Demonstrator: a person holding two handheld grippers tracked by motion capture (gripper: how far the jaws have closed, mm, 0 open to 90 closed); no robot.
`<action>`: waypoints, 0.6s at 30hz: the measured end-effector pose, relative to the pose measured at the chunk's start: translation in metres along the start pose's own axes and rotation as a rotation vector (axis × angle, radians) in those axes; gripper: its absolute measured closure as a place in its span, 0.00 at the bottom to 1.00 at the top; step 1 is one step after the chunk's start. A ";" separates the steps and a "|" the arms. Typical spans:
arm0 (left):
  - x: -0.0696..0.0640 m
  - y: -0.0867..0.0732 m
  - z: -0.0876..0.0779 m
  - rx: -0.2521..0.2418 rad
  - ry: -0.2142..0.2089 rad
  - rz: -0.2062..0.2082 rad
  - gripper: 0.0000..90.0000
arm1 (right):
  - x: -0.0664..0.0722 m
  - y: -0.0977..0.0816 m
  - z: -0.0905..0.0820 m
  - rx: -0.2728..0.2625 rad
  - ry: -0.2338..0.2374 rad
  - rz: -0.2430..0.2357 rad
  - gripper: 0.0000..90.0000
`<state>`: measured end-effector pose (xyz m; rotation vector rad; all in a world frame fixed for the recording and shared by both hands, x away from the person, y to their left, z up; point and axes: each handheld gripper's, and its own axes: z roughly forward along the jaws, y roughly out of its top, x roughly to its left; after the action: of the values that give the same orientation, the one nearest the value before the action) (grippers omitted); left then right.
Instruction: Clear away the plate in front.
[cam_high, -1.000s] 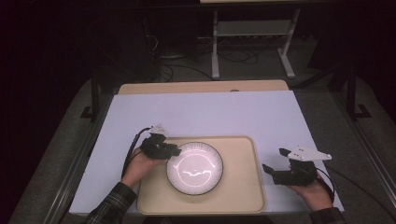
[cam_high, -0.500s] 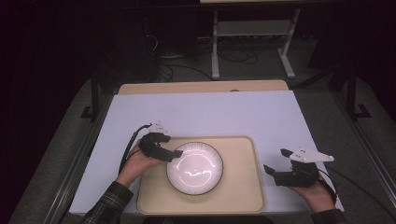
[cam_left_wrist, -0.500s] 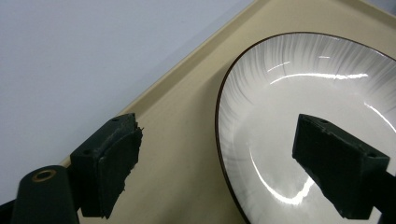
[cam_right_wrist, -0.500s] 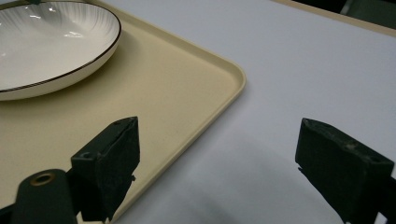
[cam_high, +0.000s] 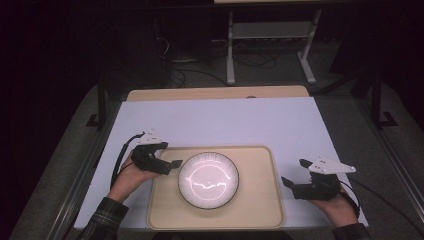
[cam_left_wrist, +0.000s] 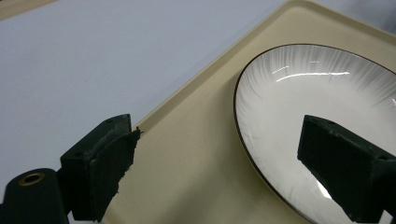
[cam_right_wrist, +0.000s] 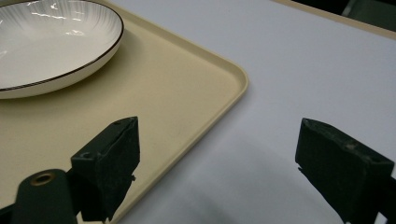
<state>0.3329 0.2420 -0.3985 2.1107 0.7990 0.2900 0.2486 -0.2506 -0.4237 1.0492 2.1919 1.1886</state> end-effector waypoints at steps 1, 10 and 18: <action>0.001 -0.002 -0.003 -0.010 0.000 0.000 0.12 | 0.000 0.000 0.000 0.003 -0.001 -0.002 0.14; 0.004 -0.018 -0.029 -0.060 0.037 -0.001 0.12 | 0.001 0.001 0.000 0.001 -0.001 -0.008 0.14; 0.006 -0.031 -0.043 -0.084 0.083 0.000 0.12 | 0.001 0.001 -0.002 -0.010 -0.001 -0.006 0.14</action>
<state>0.3042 0.2870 -0.3970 2.0313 0.8211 0.4062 0.2471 -0.2499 -0.4219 1.0384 2.1848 1.1951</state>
